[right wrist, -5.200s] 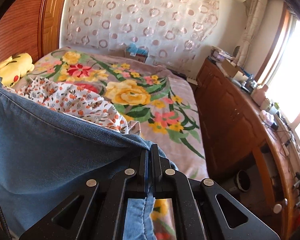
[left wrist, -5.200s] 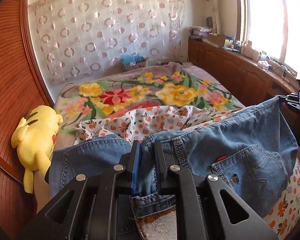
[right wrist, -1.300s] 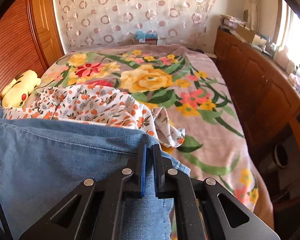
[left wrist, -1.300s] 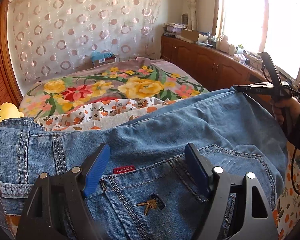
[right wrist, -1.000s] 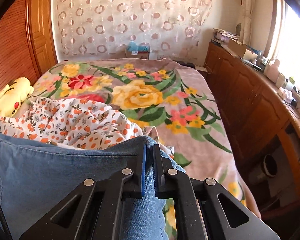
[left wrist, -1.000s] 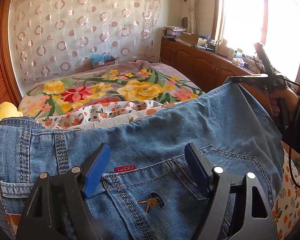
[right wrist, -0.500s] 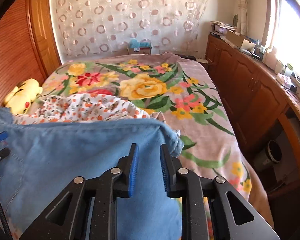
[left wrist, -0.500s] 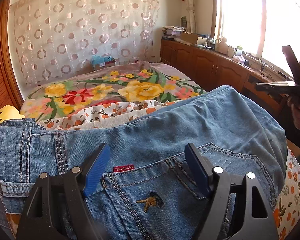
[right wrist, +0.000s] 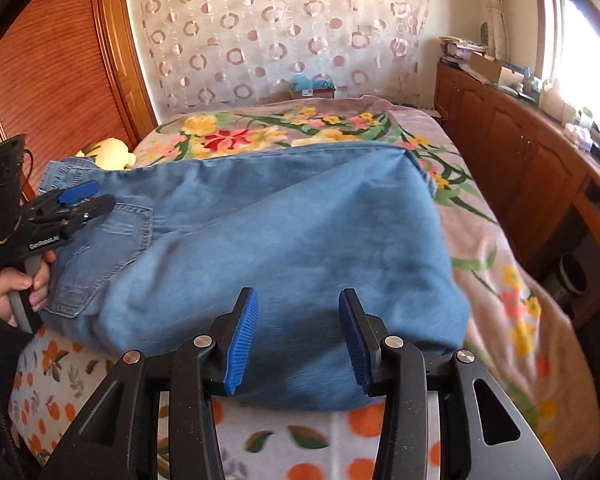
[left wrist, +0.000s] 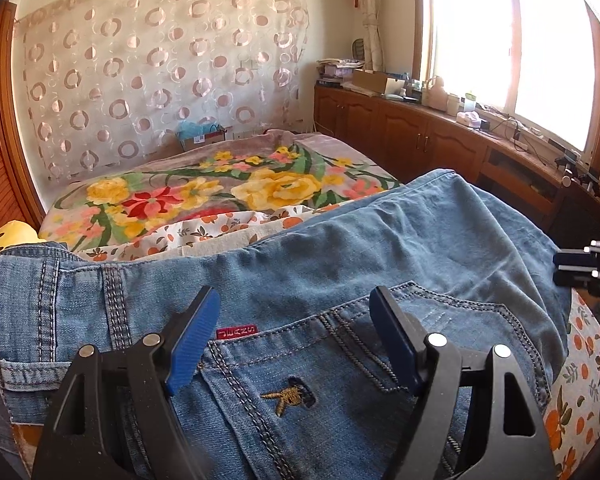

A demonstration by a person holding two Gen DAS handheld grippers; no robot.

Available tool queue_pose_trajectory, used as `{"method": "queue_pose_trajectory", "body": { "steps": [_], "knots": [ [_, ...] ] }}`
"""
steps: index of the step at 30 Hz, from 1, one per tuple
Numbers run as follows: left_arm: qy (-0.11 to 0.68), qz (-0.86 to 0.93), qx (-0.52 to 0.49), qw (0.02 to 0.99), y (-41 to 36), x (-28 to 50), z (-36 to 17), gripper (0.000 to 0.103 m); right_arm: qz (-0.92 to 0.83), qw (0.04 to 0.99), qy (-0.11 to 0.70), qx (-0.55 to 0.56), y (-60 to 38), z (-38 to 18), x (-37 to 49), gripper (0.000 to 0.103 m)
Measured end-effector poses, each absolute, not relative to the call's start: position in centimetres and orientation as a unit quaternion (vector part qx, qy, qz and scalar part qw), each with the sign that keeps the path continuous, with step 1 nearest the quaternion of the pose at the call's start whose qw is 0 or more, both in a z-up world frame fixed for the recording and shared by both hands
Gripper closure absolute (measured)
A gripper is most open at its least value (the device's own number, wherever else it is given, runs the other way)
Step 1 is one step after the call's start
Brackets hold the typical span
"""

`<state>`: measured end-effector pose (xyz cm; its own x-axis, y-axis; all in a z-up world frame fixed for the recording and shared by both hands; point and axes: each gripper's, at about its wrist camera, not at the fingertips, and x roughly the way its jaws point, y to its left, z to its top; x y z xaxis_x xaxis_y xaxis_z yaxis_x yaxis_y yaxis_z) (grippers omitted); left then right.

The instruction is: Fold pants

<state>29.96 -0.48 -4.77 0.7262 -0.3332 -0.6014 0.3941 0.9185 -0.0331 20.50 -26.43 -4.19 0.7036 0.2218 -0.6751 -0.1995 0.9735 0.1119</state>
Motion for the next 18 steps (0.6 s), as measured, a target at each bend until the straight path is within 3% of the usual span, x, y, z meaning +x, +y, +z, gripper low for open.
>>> {"method": "queue_pose_trajectory", "body": {
  "steps": [10,18],
  "knots": [
    [0.325,-0.183,0.075,0.925,-1.4,29.4,-4.4,0.018,0.118,0.931,0.346,0.000,-25.2,-4.4,18.2,0.059],
    [0.326,-0.225,0.087,0.914,-2.5,24.1,-2.9,0.018,0.117,0.934,0.336,-0.006,-24.9,-5.4,16.6,0.059]
  ]
}}
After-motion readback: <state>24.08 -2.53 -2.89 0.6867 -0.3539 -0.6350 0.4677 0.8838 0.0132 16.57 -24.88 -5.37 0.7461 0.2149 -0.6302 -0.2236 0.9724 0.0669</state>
